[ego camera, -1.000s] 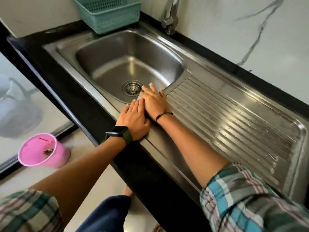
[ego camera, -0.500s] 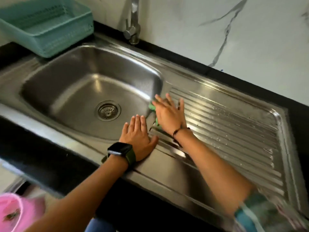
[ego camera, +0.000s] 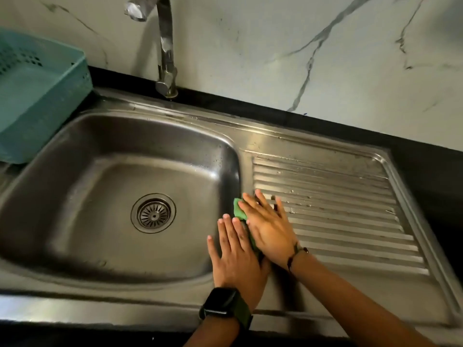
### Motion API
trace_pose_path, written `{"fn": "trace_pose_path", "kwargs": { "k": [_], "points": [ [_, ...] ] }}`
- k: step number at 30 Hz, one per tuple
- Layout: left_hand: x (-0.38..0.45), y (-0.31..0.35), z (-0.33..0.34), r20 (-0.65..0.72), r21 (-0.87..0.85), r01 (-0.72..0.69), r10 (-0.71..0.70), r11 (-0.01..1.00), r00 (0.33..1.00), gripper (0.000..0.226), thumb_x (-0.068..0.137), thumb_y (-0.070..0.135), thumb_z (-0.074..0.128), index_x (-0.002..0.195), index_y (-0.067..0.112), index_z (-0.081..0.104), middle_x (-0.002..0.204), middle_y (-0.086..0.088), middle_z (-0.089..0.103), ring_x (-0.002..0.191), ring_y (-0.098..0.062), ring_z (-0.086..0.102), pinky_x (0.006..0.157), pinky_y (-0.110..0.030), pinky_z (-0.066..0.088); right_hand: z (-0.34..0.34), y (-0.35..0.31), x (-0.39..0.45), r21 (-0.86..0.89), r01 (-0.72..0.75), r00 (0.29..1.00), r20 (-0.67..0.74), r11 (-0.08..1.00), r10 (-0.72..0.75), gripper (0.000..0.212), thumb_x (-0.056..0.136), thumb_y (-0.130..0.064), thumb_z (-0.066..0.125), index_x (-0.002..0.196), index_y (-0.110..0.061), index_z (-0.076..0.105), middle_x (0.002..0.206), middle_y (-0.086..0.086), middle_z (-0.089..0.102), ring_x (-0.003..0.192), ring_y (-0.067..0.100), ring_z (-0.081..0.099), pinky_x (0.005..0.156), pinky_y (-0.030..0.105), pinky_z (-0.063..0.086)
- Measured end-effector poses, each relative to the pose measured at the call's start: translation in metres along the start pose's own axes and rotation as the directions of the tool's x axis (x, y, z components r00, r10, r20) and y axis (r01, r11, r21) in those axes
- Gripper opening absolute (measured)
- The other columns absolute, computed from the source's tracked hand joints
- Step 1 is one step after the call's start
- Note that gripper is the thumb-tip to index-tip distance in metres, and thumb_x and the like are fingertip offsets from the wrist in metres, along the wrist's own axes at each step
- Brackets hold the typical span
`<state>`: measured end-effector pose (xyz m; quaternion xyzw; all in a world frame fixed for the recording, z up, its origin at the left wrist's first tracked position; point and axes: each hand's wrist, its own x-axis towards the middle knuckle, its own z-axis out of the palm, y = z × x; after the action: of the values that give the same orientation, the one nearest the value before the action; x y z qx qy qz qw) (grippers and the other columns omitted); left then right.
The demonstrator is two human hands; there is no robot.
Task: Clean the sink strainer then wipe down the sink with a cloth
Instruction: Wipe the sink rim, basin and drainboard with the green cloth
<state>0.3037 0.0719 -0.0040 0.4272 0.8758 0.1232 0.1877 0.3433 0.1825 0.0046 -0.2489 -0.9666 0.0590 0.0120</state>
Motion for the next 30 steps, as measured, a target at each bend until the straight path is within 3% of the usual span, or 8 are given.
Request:
{"fn": "trace_pose_path", "kwargs": {
  "k": [4, 9, 15, 20, 23, 25, 28, 30],
  "points": [
    [0.004, 0.001, -0.007, 0.010, 0.004, -0.045, 0.045, 0.999, 0.999, 0.093, 0.082, 0.070, 0.011, 0.128, 0.005, -0.037, 0.138, -0.015, -0.043, 0.124, -0.031, -0.042, 0.095, -0.047, -0.033, 0.002, 0.038, 0.086, -0.079, -0.165, 0.986, -0.027, 0.983, 0.163, 0.054, 0.094, -0.019, 0.035, 0.145, -0.029, 0.019, 0.156, -0.005, 0.015, 0.145, 0.023, 0.001, 0.112, 0.054, -0.008],
    [0.003, 0.003, -0.013, 0.002, -0.042, -0.042, 0.042, 0.998, 0.999, 0.087, 0.087, 0.062, 0.016, 0.132, 0.004, -0.032, 0.143, -0.014, -0.035, 0.132, -0.029, -0.035, 0.101, -0.046, -0.027, -0.013, 0.078, 0.174, -0.060, -0.346, 0.938, -0.026, 0.936, 0.345, 0.053, 0.095, -0.013, 0.033, 0.146, -0.020, 0.020, 0.157, -0.004, 0.014, 0.145, 0.025, 0.004, 0.115, 0.054, 0.001],
    [0.003, 0.003, -0.019, 0.066, -0.143, -0.019, 0.029, 0.989, 0.997, 0.069, 0.093, 0.043, 0.016, 0.141, 0.007, -0.018, 0.152, -0.010, -0.023, 0.141, -0.023, -0.022, 0.114, -0.045, -0.012, -0.016, 0.045, 0.079, 0.086, -0.236, 0.971, 0.040, 0.968, 0.234, 0.052, 0.095, -0.008, 0.034, 0.145, -0.016, 0.023, 0.156, 0.001, 0.013, 0.145, 0.025, 0.000, 0.117, 0.042, 0.002],
    [0.005, 0.002, -0.017, 0.062, -0.202, -0.020, 0.033, 0.979, 0.998, 0.069, 0.092, 0.047, 0.010, 0.141, 0.009, -0.020, 0.153, -0.008, -0.023, 0.141, -0.020, -0.022, 0.113, -0.041, -0.013, -0.009, 0.007, -0.051, 0.114, -0.232, 0.972, 0.059, 0.966, 0.226, 0.051, 0.091, -0.031, 0.018, 0.141, -0.025, 0.007, 0.148, -0.012, -0.007, 0.140, 0.017, -0.014, 0.115, 0.036, -0.009],
    [0.008, 0.003, -0.014, 0.049, -0.219, -0.018, 0.030, 0.976, 0.998, 0.074, 0.089, 0.054, 0.009, 0.141, 0.010, -0.020, 0.153, -0.009, -0.023, 0.141, -0.021, -0.022, 0.111, -0.037, -0.014, -0.008, 0.005, -0.037, -0.023, -0.224, 0.965, 0.133, 0.974, 0.225, 0.059, 0.081, -0.038, -0.001, 0.138, -0.024, -0.010, 0.146, -0.010, -0.020, 0.139, 0.016, -0.023, 0.110, 0.032, -0.020],
    [0.009, 0.004, -0.012, 0.035, -0.213, -0.024, 0.032, 0.977, 0.999, 0.075, 0.088, 0.055, 0.008, 0.139, 0.009, -0.022, 0.152, -0.011, -0.023, 0.141, -0.022, -0.022, 0.111, -0.036, -0.015, -0.009, 0.011, -0.022, -0.062, -0.169, 0.977, 0.117, 0.984, 0.175, 0.066, 0.078, -0.038, -0.004, 0.142, -0.023, -0.007, 0.148, -0.009, -0.016, 0.137, 0.015, -0.023, 0.111, 0.033, -0.018],
    [0.009, 0.005, -0.010, 0.020, -0.173, -0.028, 0.032, 0.984, 0.999, 0.077, 0.087, 0.056, 0.007, 0.140, 0.007, -0.020, 0.152, -0.014, -0.021, 0.141, -0.025, -0.020, 0.110, -0.037, -0.015, -0.004, 0.026, 0.004, -0.069, -0.169, 0.984, 0.045, 0.983, 0.172, 0.061, 0.087, -0.033, 0.014, 0.146, -0.020, 0.014, 0.155, -0.006, 0.005, 0.143, 0.019, -0.009, 0.113, 0.044, -0.010],
    [0.011, 0.006, -0.010, 0.012, -0.162, -0.030, 0.032, 0.986, 0.999, 0.078, 0.088, 0.055, 0.009, 0.142, 0.005, -0.016, 0.153, -0.015, -0.017, 0.142, -0.026, -0.017, 0.110, -0.036, -0.014, -0.002, 0.037, 0.052, -0.034, -0.262, 0.965, 0.008, 0.965, 0.262, 0.056, 0.091, -0.025, 0.030, 0.146, -0.020, 0.019, 0.156, -0.001, 0.015, 0.145, 0.024, 0.000, 0.114, 0.051, -0.003]
  ]
}}
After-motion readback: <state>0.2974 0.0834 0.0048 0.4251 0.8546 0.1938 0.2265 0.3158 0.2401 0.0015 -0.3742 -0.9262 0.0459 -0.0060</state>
